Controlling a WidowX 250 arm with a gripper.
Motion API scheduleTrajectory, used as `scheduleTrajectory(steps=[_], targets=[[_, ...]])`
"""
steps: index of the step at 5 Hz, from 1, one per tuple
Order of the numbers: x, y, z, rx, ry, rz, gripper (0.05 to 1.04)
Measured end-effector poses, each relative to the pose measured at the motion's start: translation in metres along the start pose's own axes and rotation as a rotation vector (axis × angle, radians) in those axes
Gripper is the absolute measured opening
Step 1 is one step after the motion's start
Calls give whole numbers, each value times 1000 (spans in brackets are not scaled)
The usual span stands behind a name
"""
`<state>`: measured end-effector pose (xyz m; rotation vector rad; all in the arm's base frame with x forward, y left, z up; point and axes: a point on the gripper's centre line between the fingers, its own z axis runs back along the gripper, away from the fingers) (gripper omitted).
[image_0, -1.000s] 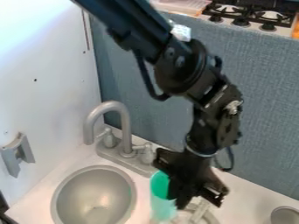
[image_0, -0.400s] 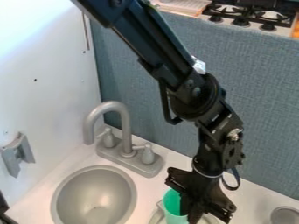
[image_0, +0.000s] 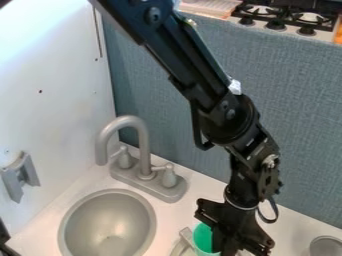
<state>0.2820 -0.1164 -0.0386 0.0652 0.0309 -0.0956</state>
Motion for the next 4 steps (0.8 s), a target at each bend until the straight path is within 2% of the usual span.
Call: scheduleTrajectory(steps=[3,4], targets=[[6,-3,-10,0,10,10,109],[5,-2,-10,3,19,23,297]])
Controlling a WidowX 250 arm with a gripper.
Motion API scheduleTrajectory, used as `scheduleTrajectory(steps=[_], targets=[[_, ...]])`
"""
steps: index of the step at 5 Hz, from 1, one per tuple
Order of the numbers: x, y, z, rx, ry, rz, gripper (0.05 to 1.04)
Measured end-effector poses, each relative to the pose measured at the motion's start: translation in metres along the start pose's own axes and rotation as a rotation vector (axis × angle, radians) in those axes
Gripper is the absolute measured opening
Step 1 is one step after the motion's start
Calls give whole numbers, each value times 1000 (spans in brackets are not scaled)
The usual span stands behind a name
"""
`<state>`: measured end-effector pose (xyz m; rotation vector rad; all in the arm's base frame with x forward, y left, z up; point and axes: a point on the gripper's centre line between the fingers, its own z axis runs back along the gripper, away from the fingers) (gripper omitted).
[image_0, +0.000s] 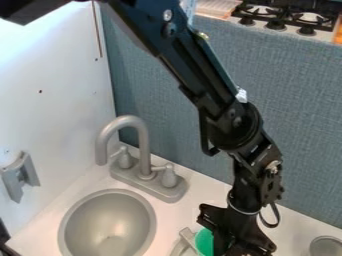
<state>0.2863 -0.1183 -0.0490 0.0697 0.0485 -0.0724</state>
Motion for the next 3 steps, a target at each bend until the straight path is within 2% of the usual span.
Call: scheduleTrajectory(steps=[1,2,3], targets=[[-2,3,1,15,3,28,575],[-3,9,26,27,-47,83,871],[-26,14,71,70,-139,175,1017]])
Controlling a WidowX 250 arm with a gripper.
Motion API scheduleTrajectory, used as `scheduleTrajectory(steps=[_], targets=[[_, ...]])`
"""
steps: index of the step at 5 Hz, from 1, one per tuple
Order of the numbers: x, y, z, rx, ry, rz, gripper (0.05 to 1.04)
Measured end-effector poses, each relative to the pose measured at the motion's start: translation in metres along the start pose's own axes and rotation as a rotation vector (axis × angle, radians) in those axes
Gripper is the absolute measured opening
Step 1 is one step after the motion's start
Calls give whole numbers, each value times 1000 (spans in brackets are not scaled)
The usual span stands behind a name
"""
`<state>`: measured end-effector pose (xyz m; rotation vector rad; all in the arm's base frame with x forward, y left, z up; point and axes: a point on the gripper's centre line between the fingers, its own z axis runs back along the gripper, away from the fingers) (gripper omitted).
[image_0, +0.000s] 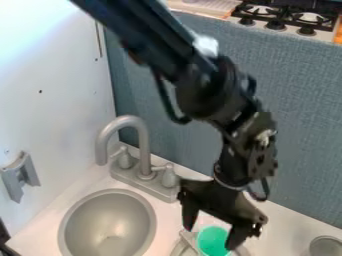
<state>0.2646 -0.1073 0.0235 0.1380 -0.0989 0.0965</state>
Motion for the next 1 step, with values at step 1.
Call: scheduleTrajectory(steps=[1], targets=[[-22,-2,28,-6,18,63,1011]])
